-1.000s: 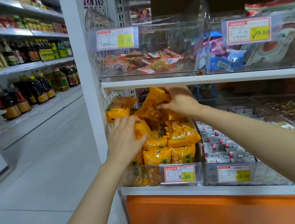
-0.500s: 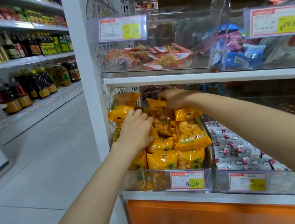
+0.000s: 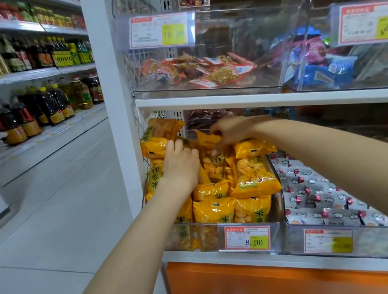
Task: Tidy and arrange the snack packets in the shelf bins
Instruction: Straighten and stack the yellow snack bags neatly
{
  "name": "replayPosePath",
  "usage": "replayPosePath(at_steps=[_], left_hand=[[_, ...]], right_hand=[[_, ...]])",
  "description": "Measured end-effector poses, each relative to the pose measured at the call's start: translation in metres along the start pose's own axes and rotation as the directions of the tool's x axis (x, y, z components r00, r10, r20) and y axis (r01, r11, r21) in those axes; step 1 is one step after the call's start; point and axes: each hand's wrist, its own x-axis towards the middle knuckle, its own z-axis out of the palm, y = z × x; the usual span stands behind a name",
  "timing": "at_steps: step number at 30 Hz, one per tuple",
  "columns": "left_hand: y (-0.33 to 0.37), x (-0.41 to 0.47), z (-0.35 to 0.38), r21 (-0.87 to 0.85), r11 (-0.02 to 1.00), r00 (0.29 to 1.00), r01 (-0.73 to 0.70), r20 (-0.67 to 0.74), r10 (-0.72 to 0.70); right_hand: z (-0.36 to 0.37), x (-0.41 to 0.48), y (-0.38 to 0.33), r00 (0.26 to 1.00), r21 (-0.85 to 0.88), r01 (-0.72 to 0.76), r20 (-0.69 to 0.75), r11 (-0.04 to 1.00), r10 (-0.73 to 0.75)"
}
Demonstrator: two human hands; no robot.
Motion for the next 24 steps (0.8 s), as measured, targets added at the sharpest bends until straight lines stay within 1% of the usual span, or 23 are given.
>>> replayPosePath(at_steps=[4,5,7,9,11,12,15,19,21,24], left_hand=[[-0.003,0.004,-0.003,-0.093,0.996,1.0,0.005,0.027,-0.002],[-0.003,0.004,-0.003,-0.093,0.995,1.0,0.019,0.025,-0.017],[0.0,0.003,-0.002,-0.036,0.998,0.998,0.059,0.006,-0.059],[0.005,0.002,-0.001,0.043,0.995,0.996,0.089,0.019,-0.09],[0.008,0.005,-0.001,0.063,0.994,0.994,0.093,0.055,-0.096],[0.008,0.007,-0.002,0.05,0.995,0.994,0.09,0.065,-0.093],[0.004,0.012,-0.005,-0.033,0.997,0.994,0.069,0.091,-0.066],[-0.001,0.014,-0.006,-0.139,0.99,0.984,0.02,0.179,0.006],[-0.008,0.014,-0.006,-0.242,0.97,0.979,-0.005,0.198,0.054],[-0.017,0.012,-0.004,-0.415,0.91,0.97,-0.016,0.213,0.114]], right_hand=[[0.002,-0.005,0.003,0.997,0.069,0.058,-0.062,0.996,-0.054],[0.003,-0.005,0.003,0.996,0.079,0.066,-0.07,0.995,-0.061],[0.004,-0.006,0.004,0.994,0.096,0.08,-0.082,0.992,-0.072],[0.005,-0.009,0.006,0.992,0.162,0.103,-0.089,0.981,-0.09],[0.006,-0.012,0.008,0.989,0.24,0.128,-0.105,0.962,-0.106],[0.006,-0.012,0.009,0.988,0.241,0.132,-0.114,0.962,-0.107],[0.008,-0.008,0.01,0.984,0.174,0.124,-0.147,0.977,-0.098],[0.009,-0.005,0.013,0.98,0.156,0.133,-0.166,0.979,-0.107],[0.01,-0.004,0.014,0.978,0.143,0.134,-0.179,0.98,-0.108],[0.011,-0.002,0.014,0.974,0.133,0.143,-0.193,0.981,-0.116]])
